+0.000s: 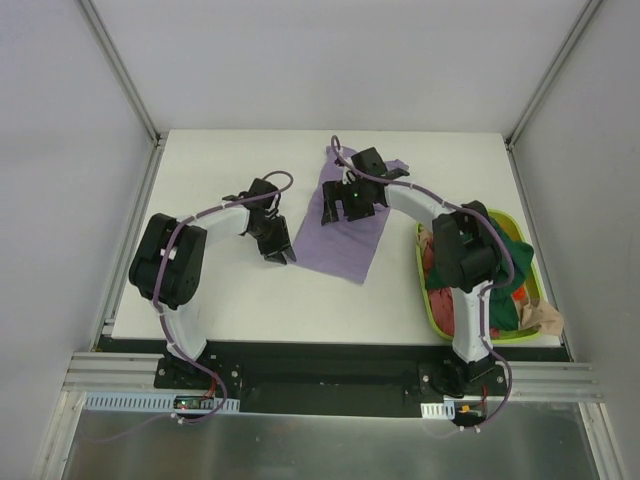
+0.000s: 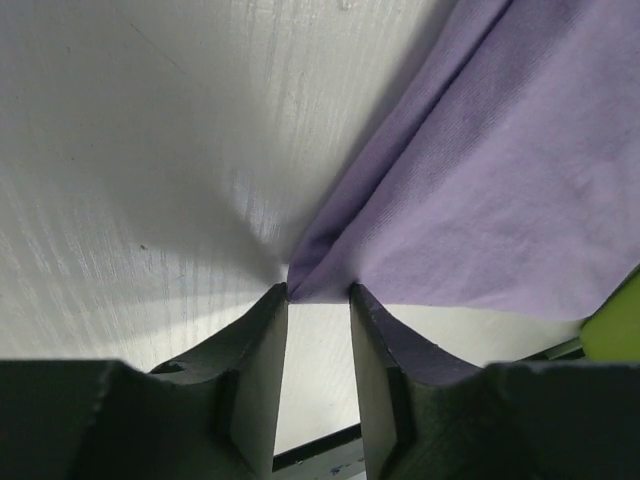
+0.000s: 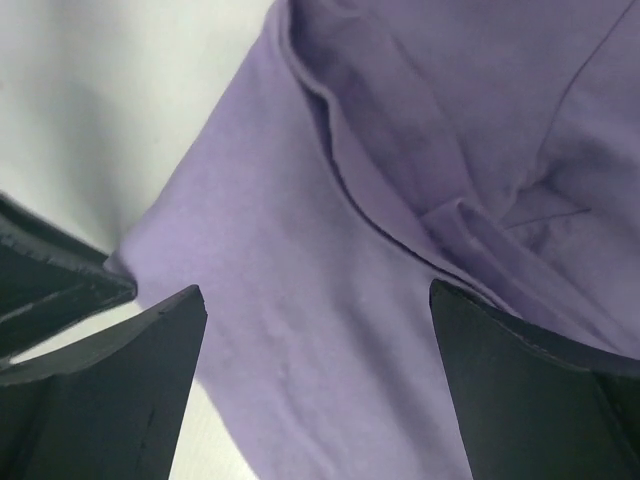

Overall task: Fold and stack the t-shirts
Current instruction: Grab one side of the 2/3 rectangular tshirt with both arms, then fold the long partially folded tshirt into a neat square, then put the neatly folded tshirt into the corner of the board with the right arm

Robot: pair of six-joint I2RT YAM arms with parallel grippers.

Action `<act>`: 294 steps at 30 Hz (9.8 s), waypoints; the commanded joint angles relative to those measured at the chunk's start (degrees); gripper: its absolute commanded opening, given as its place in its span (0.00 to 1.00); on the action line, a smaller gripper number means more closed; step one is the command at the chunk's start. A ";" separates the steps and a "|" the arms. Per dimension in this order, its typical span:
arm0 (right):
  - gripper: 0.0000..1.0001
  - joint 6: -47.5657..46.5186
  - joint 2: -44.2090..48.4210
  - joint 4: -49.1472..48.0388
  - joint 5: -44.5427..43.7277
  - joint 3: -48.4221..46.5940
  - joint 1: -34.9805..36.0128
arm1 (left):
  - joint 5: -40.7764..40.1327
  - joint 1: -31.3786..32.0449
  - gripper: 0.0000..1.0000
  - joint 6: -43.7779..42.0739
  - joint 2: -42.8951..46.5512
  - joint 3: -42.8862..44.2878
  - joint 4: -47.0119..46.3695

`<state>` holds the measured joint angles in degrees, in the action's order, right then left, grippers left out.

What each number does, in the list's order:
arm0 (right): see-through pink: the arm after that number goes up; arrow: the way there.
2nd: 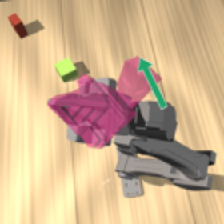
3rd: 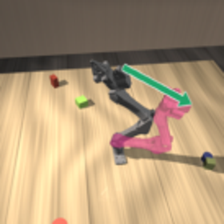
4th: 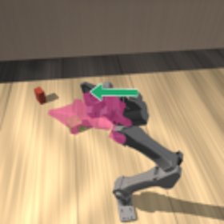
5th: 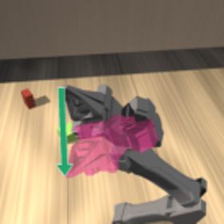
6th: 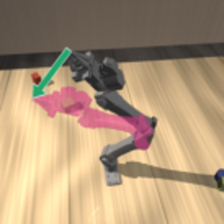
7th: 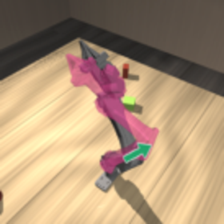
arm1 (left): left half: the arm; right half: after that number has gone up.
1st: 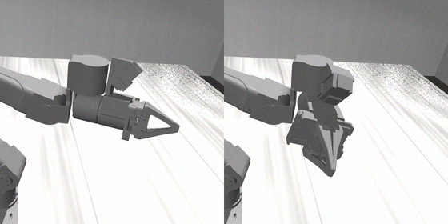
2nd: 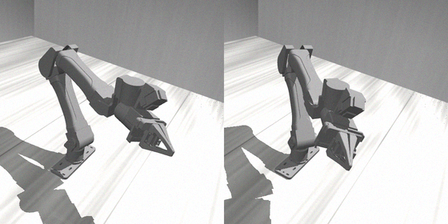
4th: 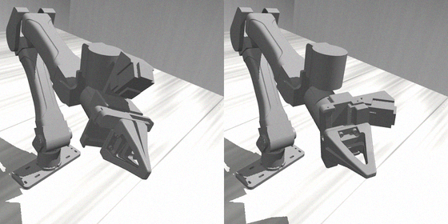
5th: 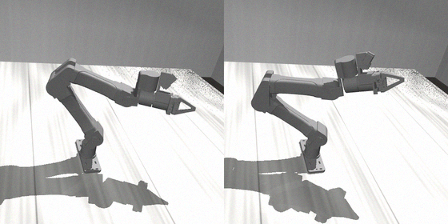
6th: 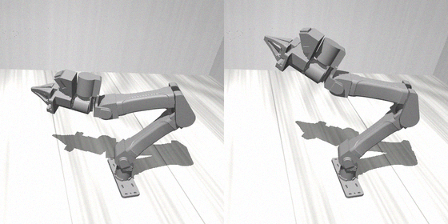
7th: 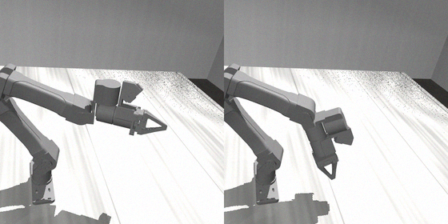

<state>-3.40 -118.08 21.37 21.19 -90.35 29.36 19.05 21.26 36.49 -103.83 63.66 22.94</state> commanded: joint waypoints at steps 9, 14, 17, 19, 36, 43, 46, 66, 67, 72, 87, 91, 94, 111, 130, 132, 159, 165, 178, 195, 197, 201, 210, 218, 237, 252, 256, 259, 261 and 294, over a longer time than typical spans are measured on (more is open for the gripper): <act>0.96 -8.10 0.28 5.19 -10.47 -11.12 -4.32 | -0.76 -0.34 0.08 -0.01 -3.49 1.47 -0.09; 0.96 -15.56 19.87 -5.97 -6.96 15.41 0.06 | -3.66 -0.34 0.00 0.07 -2.08 1.03 -0.09; 0.96 -19.52 28.50 -9.67 -8.19 28.95 6.73 | -5.77 -0.43 0.00 0.77 -0.67 -0.20 -0.09; 0.96 -21.99 31.67 -9.15 -7.83 32.94 11.22 | -5.78 -0.43 0.00 0.95 -0.23 -0.64 -0.17; 0.61 -26.40 18.51 3.67 -15.91 27.42 19.85 | -5.95 -1.83 0.00 2.44 1.70 -0.99 -0.09; 0.29 -23.76 15.07 6.41 -18.47 26.10 23.71 | -7.01 -3.24 0.00 2.88 5.82 -4.68 -0.09; 0.14 -21.66 16.21 6.58 -17.95 26.01 26.35 | -8.41 -4.03 0.00 3.59 9.77 -8.89 -0.09; 0.01 -0.04 27.91 -11.85 28.45 21.09 37.78 | -27.39 -5.96 0.00 12.03 61.11 -20.87 15.55; 0.01 0.67 27.82 -12.66 29.95 20.74 37.78 | -27.92 -5.96 0.00 12.03 61.73 -19.46 16.25; 0.01 1.73 30.45 -14.07 28.39 21.17 37.61 | -27.58 -5.96 0.00 10.53 61.12 -14.27 16.61; 0.01 6.91 47.76 -13.63 15.37 37.43 23.12 | -22.56 4.40 0.00 7.55 39.52 -2.15 1.76; 0.01 6.65 50.58 -10.21 12.92 40.42 17.49 | -23.26 6.51 0.00 7.54 30.99 3.48 0.36; 0.00 6.56 52.25 -9.41 12.56 42.96 13.89 | -21.87 7.74 0.00 7.72 24.75 7.34 -0.52; 0.01 6.56 50.58 -6.68 8.26 49.12 1.14 | -12.47 9.95 0.00 4.56 -1.80 24.58 -0.97; 0.66 8.24 48.11 1.21 -5.98 43.77 1.65 | -1.65 10.82 0.99 -2.82 -6.22 29.95 -0.97; 0.96 7.53 49.70 2.97 -7.04 42.28 3.41 | -3.48 10.82 0.99 -3.97 -2.54 26.98 -0.97; 0.96 8.85 17.90 -1.42 -3.35 30.77 1.14 | 2.65 4.32 0.99 0.15 5.83 -10.56 -12.12; 0.96 0.07 6.83 7.44 -4.39 15.32 -1.15 | 3.27 9.14 0.99 7.35 13.90 -19.35 -13.88; 0.96 -3.99 18.03 12.24 -12.05 6.90 -2.38 | -16.63 17.33 0.99 8.87 31.85 -17.63 -5.73; 0.98 8.06 28.88 -1.94 -3.09 34.10 -2.65 | -15.53 7.31 0.45 3.15 4.61 -1.34 -4.39; 0.97 8.41 26.69 -2.47 -2.47 33.92 -2.56 | -15.71 7.31 0.41 2.89 3.55 -1.34 -4.39; 0.93 9.81 22.64 -3.43 -2.03 33.83 -2.12 | -15.45 6.35 0.02 2.88 1.44 -1.96 -4.57; 0.76 11.40 16.13 -3.96 -1.59 31.99 -0.10 | -14.83 5.29 0.00 2.80 1.09 -5.47 -7.12; 0.20 8.85 12.09 3.76 -13.35 26.72 2.10 | -8.16 4.50 0.19 -1.59 4.24 -4.16 -8.61; 0.01 -9.87 -12.85 30.92 -38.86 -29.76 -10.45 | -15.79 3.62 0.99 -2.92 24.82 -10.31 -6.59; 0.02 -21.82 -21.40 25.92 -34.37 -44.04 -27.86 | -18.70 2.83 0.99 -3.97 19.81 -7.32 -3.61; 0.04 -24.55 -21.40 22.07 -36.21 -43.08 -31.12 | -20.54 2.83 0.99 -4.15 21.03 -7.49 -2.73; 0.05 -25.16 -21.92 18.46 -36.22 -42.46 -33.40 | -21.42 2.83 0.99 -3.36 22.00 -8.11 -2.37; 0.05 -25.34 -22.63 17.05 -36.31 -42.72 -34.28 | -21.60 2.83 0.99 -2.66 22.27 -8.72 -2.29; 0.96 6.04 60.04 0.34 -3.24 27.56 -21.14 | -26.34 2.74 0.99 8.42 62.69 -23.49 10.54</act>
<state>-4.21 -62.11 24.10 11.18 -77.41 0.36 -5.06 24.64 41.69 -43.38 41.60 27.35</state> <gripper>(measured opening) 0.960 0.990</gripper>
